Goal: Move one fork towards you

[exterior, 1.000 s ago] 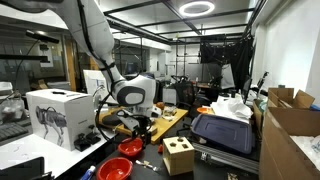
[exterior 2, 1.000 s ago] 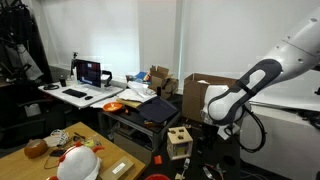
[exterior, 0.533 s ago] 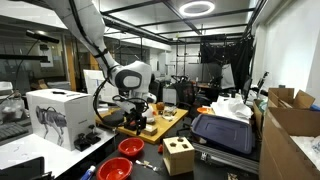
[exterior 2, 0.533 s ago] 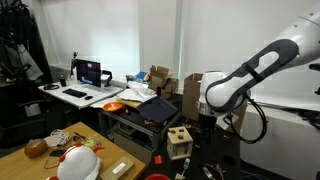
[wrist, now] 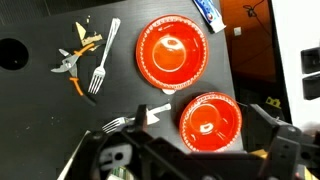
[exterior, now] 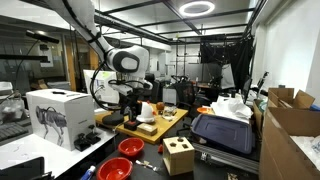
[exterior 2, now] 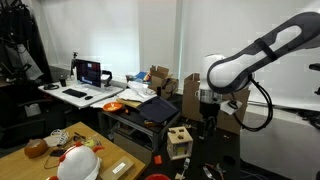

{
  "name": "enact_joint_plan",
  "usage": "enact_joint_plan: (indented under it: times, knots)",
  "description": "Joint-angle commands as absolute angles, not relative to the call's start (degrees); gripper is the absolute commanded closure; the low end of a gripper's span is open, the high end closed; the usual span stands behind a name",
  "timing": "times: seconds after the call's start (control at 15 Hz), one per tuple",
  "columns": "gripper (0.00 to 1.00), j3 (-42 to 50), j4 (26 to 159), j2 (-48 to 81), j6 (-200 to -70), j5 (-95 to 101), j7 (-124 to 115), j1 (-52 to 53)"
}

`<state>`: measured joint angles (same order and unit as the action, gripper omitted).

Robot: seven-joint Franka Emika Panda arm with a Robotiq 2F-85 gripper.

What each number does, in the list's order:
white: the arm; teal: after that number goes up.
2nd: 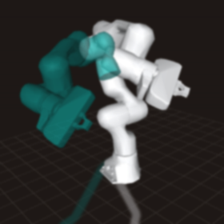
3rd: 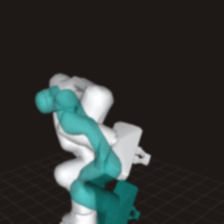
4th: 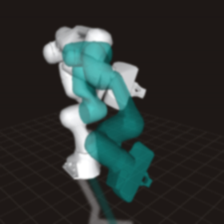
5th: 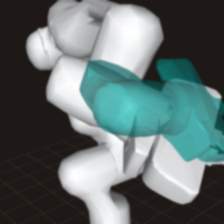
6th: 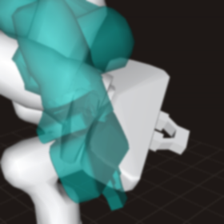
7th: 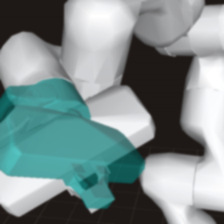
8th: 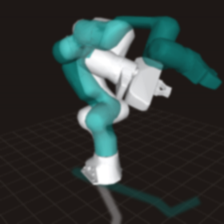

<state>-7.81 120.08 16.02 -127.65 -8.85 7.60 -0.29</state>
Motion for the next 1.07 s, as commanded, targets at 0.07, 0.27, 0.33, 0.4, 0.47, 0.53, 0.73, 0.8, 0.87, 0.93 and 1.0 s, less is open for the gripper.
enact_joint_plan:
  times: [0.07, 0.27, 0.33, 0.4, 0.47, 0.53, 0.73, 0.8, 0.87, 0.93, 1.0]
  knots:
    - [0.0, -6.8, 120.2, 11.6, -122.0, -7.6, 8.4, 0.9]
    - [0.0, -6.6, 120.0, 10.1, -119.8, -6.0, 8.3, 1.3]
    - [0.0, -6.6, 120.1, 9.7, -119.4, -5.5, 8.7, 1.4]
    - [0.0, -6.6, 120.1, 9.4, -119.5, -5.4, 9.3, 1.5]
    - [0.0, -6.6, 120.1, 9.4, -120.1, -5.0, 9.5, 1.6]
    - [0.0, -6.5, 120.1, 9.4, -120.6, -4.5, 9.5, 1.6]
    - [0.0, -6.4, 119.7, 10.7, -121.4, -5.3, 8.6, 1.6]
    - [0.0, -6.2, 119.7, 10.7, -121.4, -5.1, 8.6, 1.6]
    - [0.0, -6.1, 119.7, 10.7, -121.4, -5.1, 8.6, 1.6]
    - [0.0, -6.0, 119.7, 10.7, -121.4, -5.1, 8.6, 1.6]
    - [0.0, -6.0, 119.7, 10.7, -121.4, -5.1, 8.6, 1.6]
